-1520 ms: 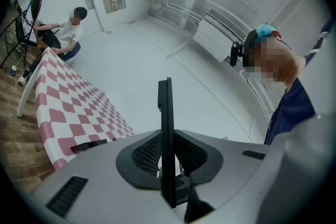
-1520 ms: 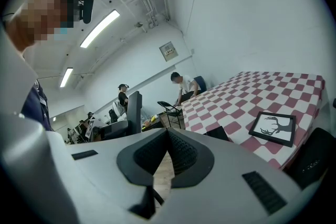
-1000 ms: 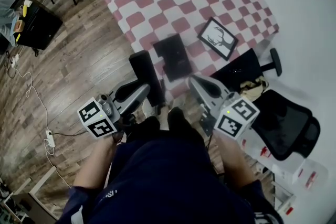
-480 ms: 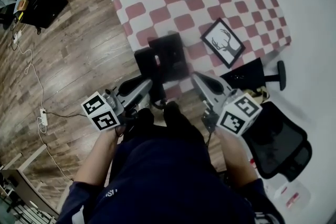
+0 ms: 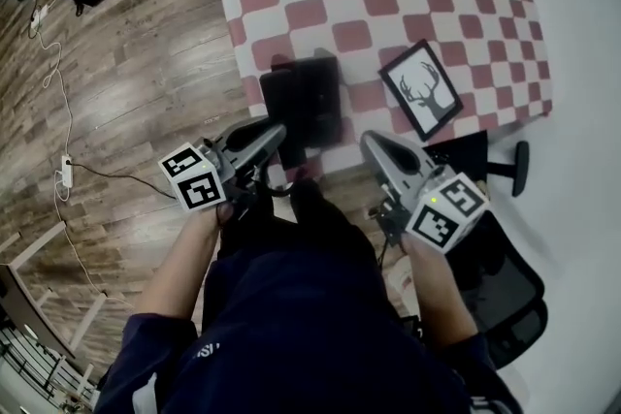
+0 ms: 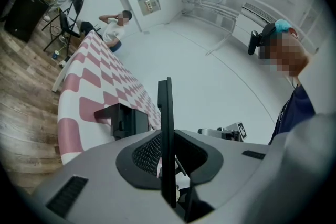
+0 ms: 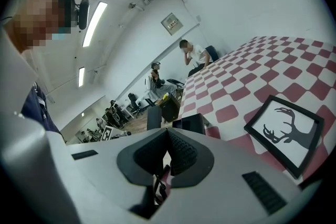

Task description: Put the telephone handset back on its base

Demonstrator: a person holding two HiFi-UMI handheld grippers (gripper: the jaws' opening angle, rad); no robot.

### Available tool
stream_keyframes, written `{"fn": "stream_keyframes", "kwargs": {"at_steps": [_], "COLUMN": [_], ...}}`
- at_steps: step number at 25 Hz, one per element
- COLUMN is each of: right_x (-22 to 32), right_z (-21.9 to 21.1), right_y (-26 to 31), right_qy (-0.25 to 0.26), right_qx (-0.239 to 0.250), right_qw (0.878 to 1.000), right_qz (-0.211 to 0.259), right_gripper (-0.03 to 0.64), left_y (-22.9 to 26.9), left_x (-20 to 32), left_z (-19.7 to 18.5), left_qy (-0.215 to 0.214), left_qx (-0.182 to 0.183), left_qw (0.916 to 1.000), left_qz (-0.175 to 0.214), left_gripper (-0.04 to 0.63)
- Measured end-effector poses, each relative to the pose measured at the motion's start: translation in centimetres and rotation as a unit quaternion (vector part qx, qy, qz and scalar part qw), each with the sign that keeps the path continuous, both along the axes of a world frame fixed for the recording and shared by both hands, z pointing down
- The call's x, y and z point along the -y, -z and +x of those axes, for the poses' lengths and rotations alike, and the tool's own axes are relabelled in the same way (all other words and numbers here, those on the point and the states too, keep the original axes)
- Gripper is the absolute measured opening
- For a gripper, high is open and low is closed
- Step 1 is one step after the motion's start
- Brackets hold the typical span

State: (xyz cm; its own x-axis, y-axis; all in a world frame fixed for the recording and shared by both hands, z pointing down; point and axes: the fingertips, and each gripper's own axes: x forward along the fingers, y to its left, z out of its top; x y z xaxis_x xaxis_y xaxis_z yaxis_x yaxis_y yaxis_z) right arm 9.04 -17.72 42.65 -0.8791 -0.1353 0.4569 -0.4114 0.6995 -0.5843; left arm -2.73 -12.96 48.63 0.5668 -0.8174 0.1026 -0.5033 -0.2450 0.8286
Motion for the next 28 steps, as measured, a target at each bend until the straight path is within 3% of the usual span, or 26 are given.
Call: {"fn": "stream_keyframes", "kwargs": {"at_steps": [10, 28], "right_x": [1.0, 0.0], "right_z": [0.2, 0.3], "right_y": [-2.3, -4.3], "right_qy": [0.024, 0.034], "right_qx": [-0.012, -0.026], "right_qw": [0.999, 0.998], "right_qz": [-0.022, -0.042], "right_gripper": [0.015, 0.015], "left_y": [-4.2, -7.3], "left_x": [0.4, 1.7], "left_z": [0.3, 0.7], "left_qy": [0.005, -0.017], "left_qx": [-0.015, -0.021], "left_qw": [0.9992, 0.9982], "left_qz": [-0.036, -0.054], "left_gripper": [0.091, 0.092]}}
